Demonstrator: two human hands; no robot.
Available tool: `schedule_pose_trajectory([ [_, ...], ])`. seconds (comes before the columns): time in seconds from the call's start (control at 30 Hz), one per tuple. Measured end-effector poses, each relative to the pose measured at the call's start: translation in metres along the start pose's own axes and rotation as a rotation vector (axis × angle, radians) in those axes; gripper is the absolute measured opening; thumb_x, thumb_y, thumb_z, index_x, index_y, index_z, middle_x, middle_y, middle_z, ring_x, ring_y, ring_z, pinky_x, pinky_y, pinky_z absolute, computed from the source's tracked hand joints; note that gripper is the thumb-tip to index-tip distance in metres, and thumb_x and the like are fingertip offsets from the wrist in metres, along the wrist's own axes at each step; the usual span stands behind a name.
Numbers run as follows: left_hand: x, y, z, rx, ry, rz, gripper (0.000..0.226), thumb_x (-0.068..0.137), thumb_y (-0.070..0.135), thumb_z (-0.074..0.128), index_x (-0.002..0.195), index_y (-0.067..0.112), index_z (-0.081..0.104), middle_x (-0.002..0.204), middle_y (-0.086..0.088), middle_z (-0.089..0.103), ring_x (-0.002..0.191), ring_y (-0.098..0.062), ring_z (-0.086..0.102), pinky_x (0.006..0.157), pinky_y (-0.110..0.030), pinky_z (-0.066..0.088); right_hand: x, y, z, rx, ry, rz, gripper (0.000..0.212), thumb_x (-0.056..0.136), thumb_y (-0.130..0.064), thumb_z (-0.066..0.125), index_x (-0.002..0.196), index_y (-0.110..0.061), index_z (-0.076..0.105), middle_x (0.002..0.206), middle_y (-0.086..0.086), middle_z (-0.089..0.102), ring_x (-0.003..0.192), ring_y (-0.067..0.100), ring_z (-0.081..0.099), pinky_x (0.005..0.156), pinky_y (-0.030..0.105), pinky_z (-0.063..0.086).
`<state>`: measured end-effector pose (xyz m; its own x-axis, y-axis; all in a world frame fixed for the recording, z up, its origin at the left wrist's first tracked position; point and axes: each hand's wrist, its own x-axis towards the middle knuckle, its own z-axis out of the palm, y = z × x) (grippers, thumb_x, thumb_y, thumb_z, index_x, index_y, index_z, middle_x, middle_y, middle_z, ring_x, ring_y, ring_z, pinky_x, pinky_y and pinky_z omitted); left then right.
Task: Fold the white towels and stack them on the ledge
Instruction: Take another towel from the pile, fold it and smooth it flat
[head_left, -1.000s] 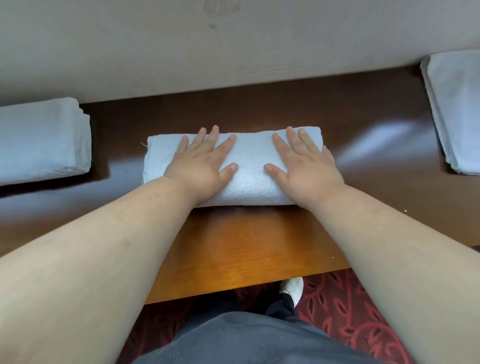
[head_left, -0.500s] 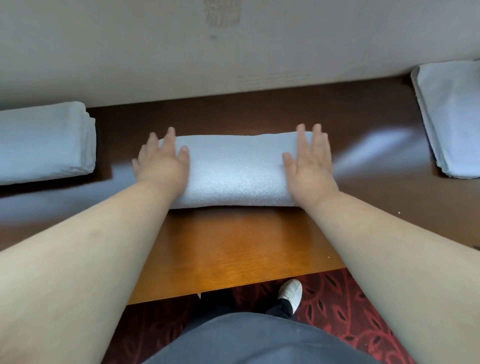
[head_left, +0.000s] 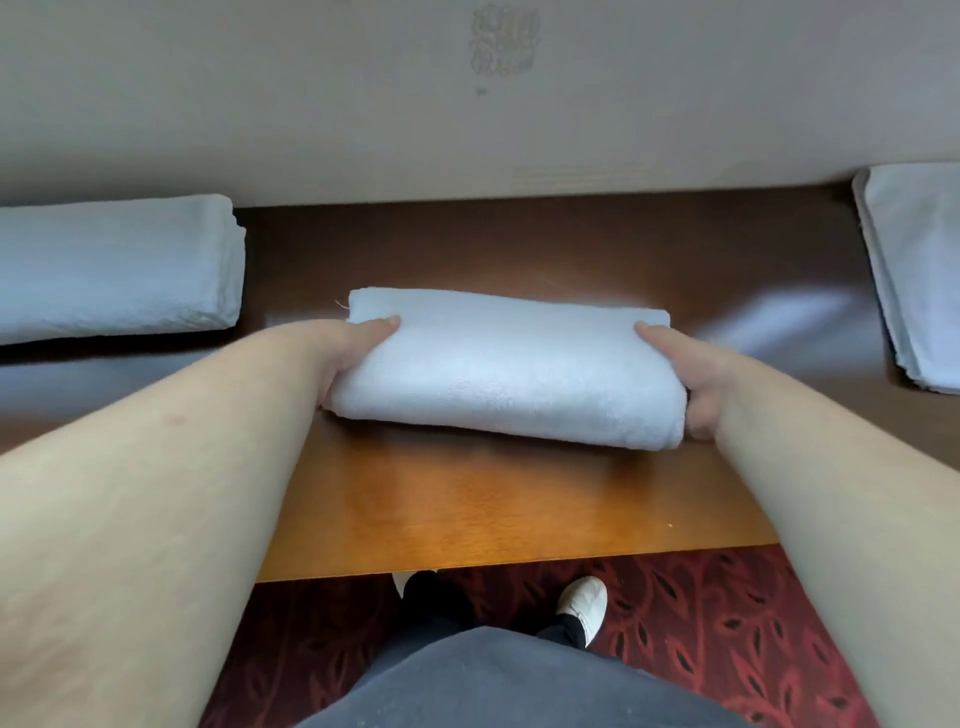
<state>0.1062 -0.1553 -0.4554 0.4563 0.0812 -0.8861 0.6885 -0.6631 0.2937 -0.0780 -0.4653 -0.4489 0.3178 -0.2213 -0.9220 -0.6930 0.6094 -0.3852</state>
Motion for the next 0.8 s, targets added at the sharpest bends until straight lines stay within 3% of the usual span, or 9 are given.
schedule_pose_trajectory([
  [0.03, -0.002, -0.006, 0.005, -0.02, -0.023, 0.0, 0.062, 0.07, 0.071, 0.069, 0.103, 0.019, 0.062, 0.091, -0.006, 0.074, 0.077, -0.026, 0.071, 0.07, -0.035, 0.058, -0.002, 0.007, -0.004, 0.027, -0.029, 0.014, 0.036, 0.09, -0.048, 0.067, 0.101, -0.015, 0.072, 0.095, 0.009, 0.077, 0.076, 0.031, 0.075, 0.052, 0.05, 0.057],
  [0.13, -0.012, -0.029, 0.021, -0.153, -0.032, 0.083, 0.051, 0.074, 0.064, 0.07, 0.095, 0.019, 0.063, 0.073, 0.0, 0.075, 0.063, -0.02, 0.072, 0.055, -0.025, 0.054, -0.007, 0.026, -0.024, 0.095, -0.07, -0.017, 0.039, 0.086, -0.047, 0.07, 0.109, -0.015, 0.072, 0.105, 0.011, 0.076, 0.087, 0.032, 0.075, 0.058, 0.051, 0.058],
  [0.23, -0.034, -0.05, 0.025, -0.313, -0.029, 0.171, 0.052, 0.07, 0.061, 0.073, 0.096, 0.016, 0.068, 0.079, 0.002, 0.075, 0.073, -0.019, 0.073, 0.066, -0.027, 0.053, -0.023, 0.027, -0.037, 0.073, -0.137, -0.085, 0.056, 0.077, -0.047, 0.076, 0.122, -0.015, 0.067, 0.115, 0.012, 0.073, 0.098, 0.033, 0.072, 0.068, 0.052, 0.058],
  [0.33, -0.069, -0.065, 0.009, -0.428, -0.03, 0.217, 0.053, 0.071, 0.058, 0.073, 0.101, 0.015, 0.067, 0.08, 0.0, 0.076, 0.07, -0.021, 0.074, 0.061, -0.029, 0.056, -0.051, 0.014, -0.028, 0.017, -0.163, -0.143, 0.058, 0.072, -0.047, 0.079, 0.119, -0.016, 0.068, 0.111, 0.012, 0.074, 0.093, 0.033, 0.074, 0.066, 0.053, 0.058],
  [0.53, -0.127, -0.087, -0.059, -0.526, 0.124, 0.292, 0.053, 0.074, 0.054, 0.074, 0.108, 0.015, 0.063, 0.09, -0.007, 0.076, 0.072, -0.03, 0.073, 0.063, -0.045, 0.059, -0.1, -0.002, 0.034, -0.06, -0.309, -0.246, 0.052, 0.081, -0.052, 0.071, 0.118, -0.015, 0.068, 0.112, 0.01, 0.074, 0.095, 0.029, 0.073, 0.062, 0.048, 0.059],
  [0.67, -0.139, -0.099, -0.123, -0.541, 0.242, 0.314, 0.047, 0.077, 0.053, 0.073, 0.101, 0.014, 0.064, 0.07, -0.001, 0.074, 0.058, -0.023, 0.072, 0.045, -0.031, 0.053, -0.119, 0.002, 0.096, -0.077, -0.431, -0.308, 0.043, 0.097, -0.049, 0.053, 0.121, -0.015, 0.066, 0.112, 0.009, 0.074, 0.094, 0.026, 0.074, 0.06, 0.042, 0.059],
  [0.73, -0.139, -0.105, -0.161, -0.538, 0.274, 0.312, 0.047, 0.075, 0.056, 0.074, 0.097, 0.016, 0.064, 0.069, 0.0, 0.074, 0.059, -0.022, 0.072, 0.047, -0.03, 0.054, -0.126, 0.005, 0.135, -0.088, -0.478, -0.331, 0.04, 0.101, -0.041, 0.044, 0.122, -0.014, 0.065, 0.11, 0.009, 0.075, 0.092, 0.025, 0.074, 0.059, 0.039, 0.059],
  [0.8, -0.132, -0.11, -0.202, -0.531, 0.295, 0.32, 0.051, 0.073, 0.058, 0.074, 0.101, 0.017, 0.065, 0.079, -0.002, 0.076, 0.066, -0.024, 0.073, 0.06, -0.033, 0.058, -0.131, 0.006, 0.175, -0.089, -0.504, -0.341, 0.04, 0.099, -0.036, 0.042, 0.12, -0.012, 0.067, 0.107, 0.009, 0.075, 0.088, 0.026, 0.075, 0.059, 0.039, 0.058],
])
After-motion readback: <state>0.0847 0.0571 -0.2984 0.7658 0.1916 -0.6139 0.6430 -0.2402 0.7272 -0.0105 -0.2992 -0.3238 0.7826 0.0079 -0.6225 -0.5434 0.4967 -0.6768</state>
